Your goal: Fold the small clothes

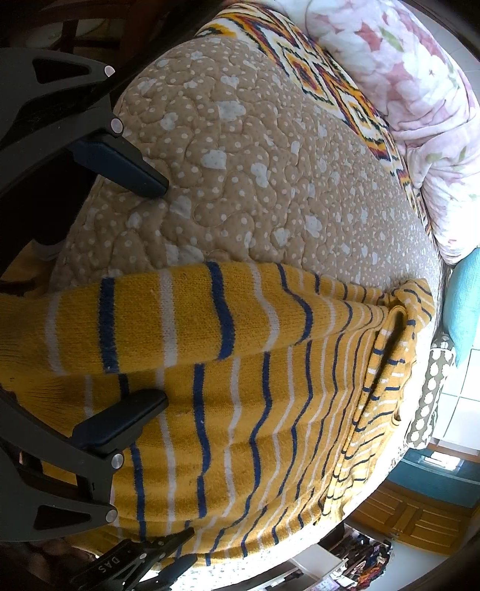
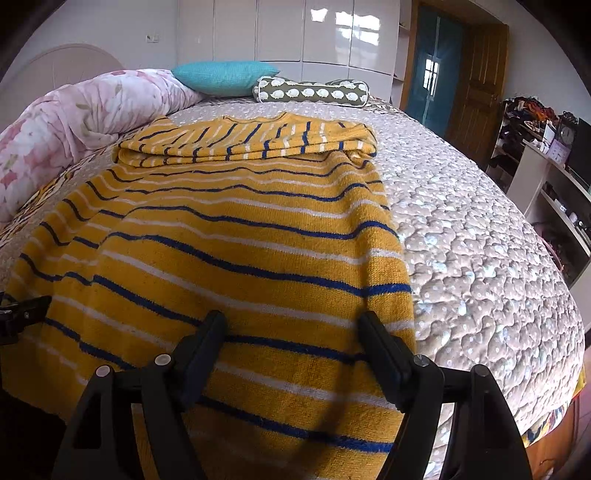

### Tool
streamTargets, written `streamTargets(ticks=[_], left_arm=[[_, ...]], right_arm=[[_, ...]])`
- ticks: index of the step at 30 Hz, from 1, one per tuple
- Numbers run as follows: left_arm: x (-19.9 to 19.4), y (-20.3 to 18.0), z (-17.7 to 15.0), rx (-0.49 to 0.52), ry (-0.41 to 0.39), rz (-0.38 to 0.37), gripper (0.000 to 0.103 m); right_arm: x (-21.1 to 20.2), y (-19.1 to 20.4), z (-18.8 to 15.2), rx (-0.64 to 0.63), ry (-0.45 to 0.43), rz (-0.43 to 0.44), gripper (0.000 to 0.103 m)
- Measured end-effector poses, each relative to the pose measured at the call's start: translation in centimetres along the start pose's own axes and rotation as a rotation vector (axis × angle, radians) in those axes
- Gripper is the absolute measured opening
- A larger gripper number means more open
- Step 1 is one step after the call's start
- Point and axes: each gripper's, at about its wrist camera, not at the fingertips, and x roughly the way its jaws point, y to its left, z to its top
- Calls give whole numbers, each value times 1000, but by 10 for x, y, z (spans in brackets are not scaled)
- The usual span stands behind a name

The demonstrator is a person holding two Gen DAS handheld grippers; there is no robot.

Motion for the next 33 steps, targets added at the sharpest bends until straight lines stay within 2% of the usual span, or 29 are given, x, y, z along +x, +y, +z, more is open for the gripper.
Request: streamTargets(ticks=[33], left_arm=[[-1, -2, -2, -2, -10, 12, 103]], right_arm=[[1, -1, 3, -6, 3, -2, 79]])
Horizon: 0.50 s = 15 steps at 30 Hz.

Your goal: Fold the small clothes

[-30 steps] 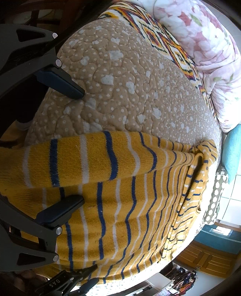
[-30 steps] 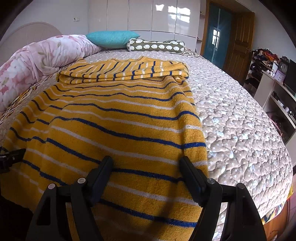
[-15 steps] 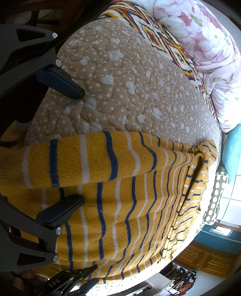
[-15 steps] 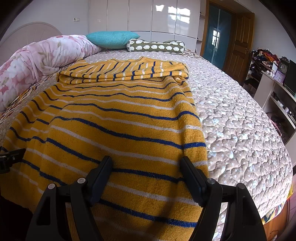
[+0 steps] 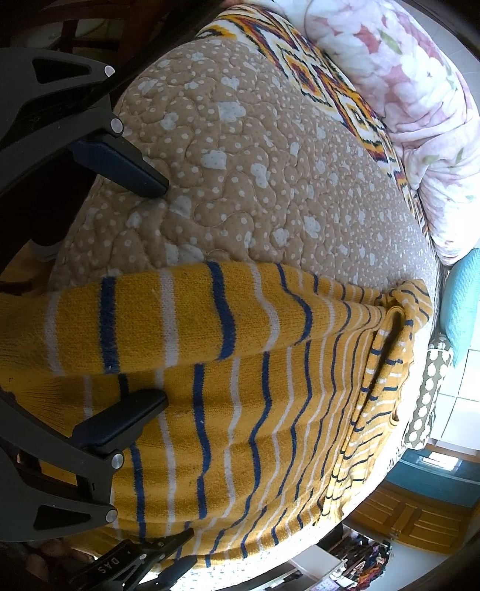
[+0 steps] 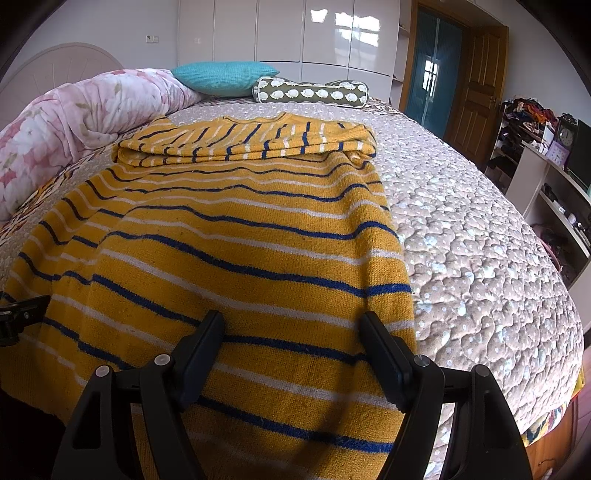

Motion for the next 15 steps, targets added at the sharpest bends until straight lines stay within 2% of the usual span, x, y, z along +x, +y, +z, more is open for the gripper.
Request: streamTargets(ticks=[15], left_arm=[[1, -2, 0, -13, 7, 26, 103]], right_arm=[[2, 0, 2, -8, 3, -10, 79]])
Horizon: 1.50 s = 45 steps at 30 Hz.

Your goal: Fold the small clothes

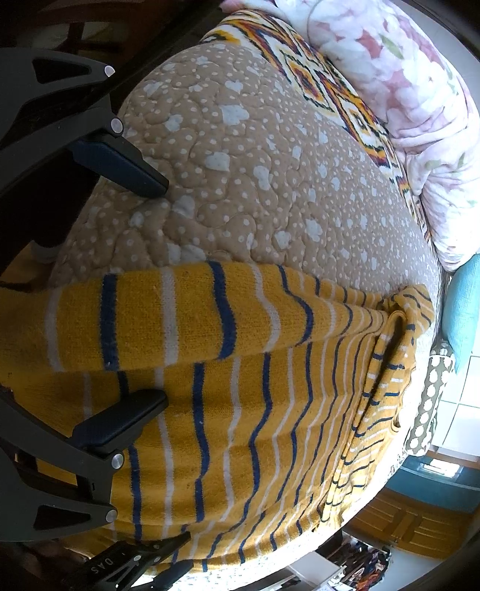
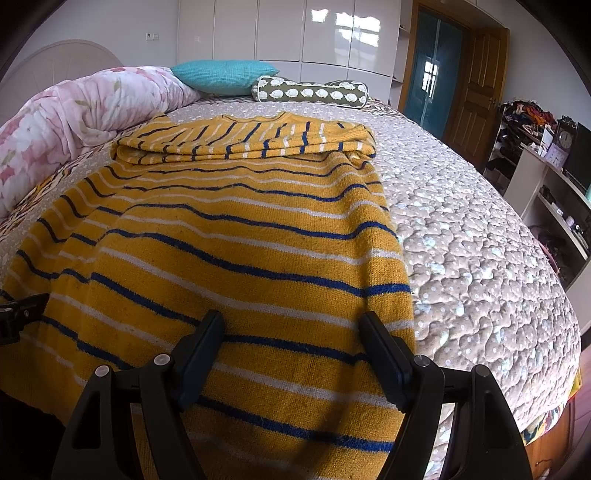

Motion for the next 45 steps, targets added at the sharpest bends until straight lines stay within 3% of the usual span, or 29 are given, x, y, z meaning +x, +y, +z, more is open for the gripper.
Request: streamTargets(ticks=[9, 11, 16, 18, 21, 22, 26, 28, 32, 37, 45], left_arm=[[-5, 0, 1, 10, 24, -10, 103], [-11, -2, 0, 30, 20, -22, 98], [-34, -4, -1, 66, -28, -98, 68], [-46, 1, 2, 47, -66, -128, 68], [-61, 23, 12, -40, -124, -175, 68], [-62, 33, 16, -67, -125, -191, 68], [-48, 53, 23, -112, -68, -241, 68], [-38, 55, 22, -133, -32, -316, 68], [-20, 47, 15, -160, 44, -470, 68], [-21, 32, 7, -111, 39, -481, 68], [-16, 25, -9, -130, 77, -542, 68]], right_arm=[[0, 0, 0, -1, 1, -2, 80], [0, 0, 0, -2, 1, -2, 80], [0, 0, 0, -1, 1, -3, 80], [-1, 0, 0, -5, 4, 4, 80], [-4, -12, 7, 3, 37, 100, 80], [-9, -25, 10, 41, 42, 182, 80], [-16, -82, 14, 251, 59, 441, 79], [-11, -96, 11, 296, 82, 500, 70], [-8, -103, 5, 311, 103, 528, 61], [-29, -112, -1, 340, 67, 544, 61], [-31, -95, -35, 261, 213, 551, 61]])
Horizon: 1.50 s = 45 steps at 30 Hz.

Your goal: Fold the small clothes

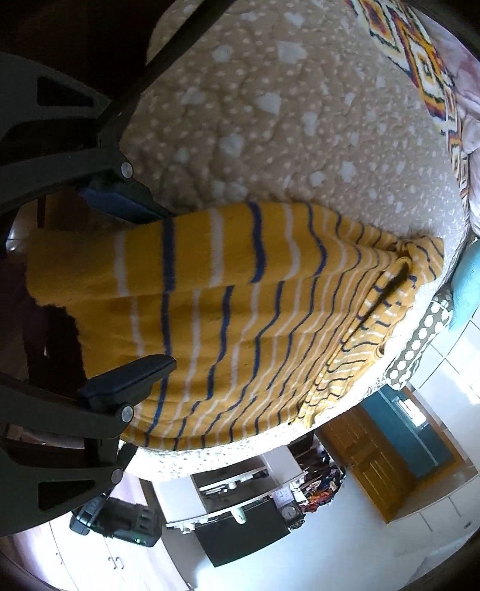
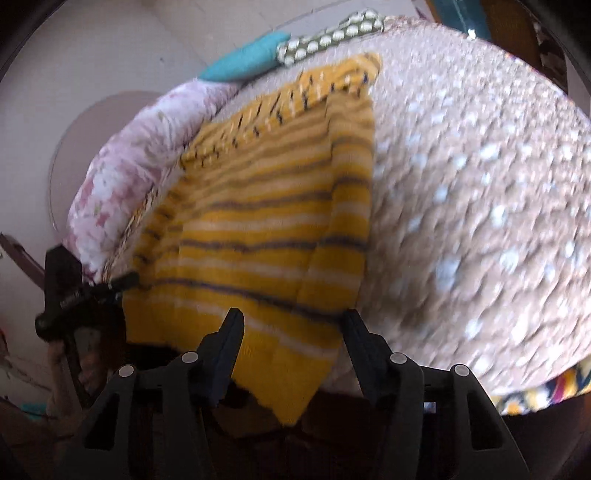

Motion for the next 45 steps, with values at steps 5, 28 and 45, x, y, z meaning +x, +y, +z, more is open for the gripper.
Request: streamTargets(ticks=[5, 28, 45], left_arm=[[1, -5, -7, 30, 19, 8, 68], [-56, -17, 2, 39, -89, 17, 10], [33, -14, 160, 24, -84, 166, 11]], right_arm=[[17, 5, -13, 3, 52, 7, 61], [-3, 56, -3, -146, 57, 42, 10], [64, 76, 130, -256, -121, -198, 11]])
